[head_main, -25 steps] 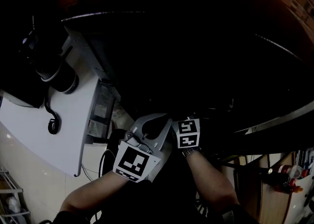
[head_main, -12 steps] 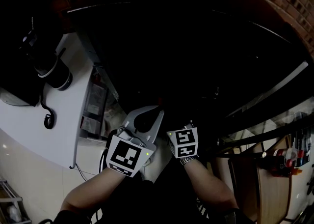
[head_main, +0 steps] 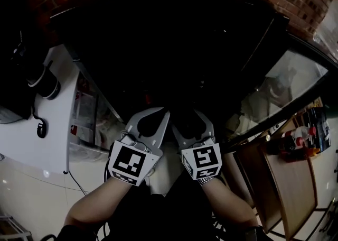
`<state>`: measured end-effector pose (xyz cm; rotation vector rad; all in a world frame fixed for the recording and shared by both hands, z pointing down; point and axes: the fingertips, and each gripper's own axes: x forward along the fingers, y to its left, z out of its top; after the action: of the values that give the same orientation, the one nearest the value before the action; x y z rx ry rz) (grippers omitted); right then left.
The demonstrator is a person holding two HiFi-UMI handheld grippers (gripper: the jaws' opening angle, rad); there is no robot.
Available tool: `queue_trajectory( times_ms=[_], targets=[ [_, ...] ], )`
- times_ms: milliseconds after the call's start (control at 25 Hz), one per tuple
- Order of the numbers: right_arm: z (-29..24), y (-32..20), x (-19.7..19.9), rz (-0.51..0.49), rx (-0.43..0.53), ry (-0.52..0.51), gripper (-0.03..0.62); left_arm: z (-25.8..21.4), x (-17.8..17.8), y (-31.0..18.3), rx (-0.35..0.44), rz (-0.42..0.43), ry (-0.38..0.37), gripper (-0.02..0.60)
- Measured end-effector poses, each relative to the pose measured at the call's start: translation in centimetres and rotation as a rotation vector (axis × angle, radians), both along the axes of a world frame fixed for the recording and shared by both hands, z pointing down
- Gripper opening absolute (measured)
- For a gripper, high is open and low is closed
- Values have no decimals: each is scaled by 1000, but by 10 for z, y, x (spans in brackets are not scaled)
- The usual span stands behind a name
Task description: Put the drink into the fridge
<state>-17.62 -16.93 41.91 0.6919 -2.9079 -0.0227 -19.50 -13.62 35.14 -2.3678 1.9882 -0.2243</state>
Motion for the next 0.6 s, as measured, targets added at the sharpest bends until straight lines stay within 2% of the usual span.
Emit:
queue_trajectory(
  times_ms=[120, 280, 440, 600],
  targets=[
    [-18, -2, 32, 62, 15, -29, 287, -5, 27, -1, 8, 61, -32, 5],
    [-35, -2, 71, 150, 32, -48, 279, -19, 59, -2, 28, 120, -21, 5],
    [-50, -1, 111, 235, 48, -63, 276, -22, 92, -5, 40, 204, -48, 5],
    [-57, 1, 156, 332, 58, -69, 276, -27, 131, -7, 47, 276, -13, 5]
  ],
)
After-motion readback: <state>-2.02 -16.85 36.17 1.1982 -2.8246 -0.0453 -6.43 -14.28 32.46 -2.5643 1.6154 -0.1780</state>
